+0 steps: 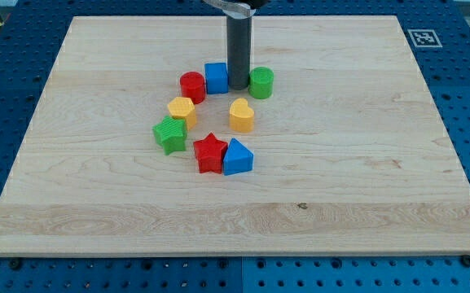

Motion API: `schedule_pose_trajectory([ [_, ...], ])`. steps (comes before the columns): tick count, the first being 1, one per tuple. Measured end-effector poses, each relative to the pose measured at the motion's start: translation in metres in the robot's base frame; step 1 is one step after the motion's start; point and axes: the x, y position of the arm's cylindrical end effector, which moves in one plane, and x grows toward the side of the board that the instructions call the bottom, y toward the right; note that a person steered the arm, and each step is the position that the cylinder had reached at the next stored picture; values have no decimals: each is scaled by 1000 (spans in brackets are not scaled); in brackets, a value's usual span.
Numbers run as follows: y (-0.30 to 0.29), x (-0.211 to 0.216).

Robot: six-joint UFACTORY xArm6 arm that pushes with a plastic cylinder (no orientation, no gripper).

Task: Nudge the yellow heart down a bit

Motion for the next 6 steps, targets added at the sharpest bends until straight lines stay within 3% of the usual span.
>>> schedule_pose_trajectory([
  [6, 7, 16],
])
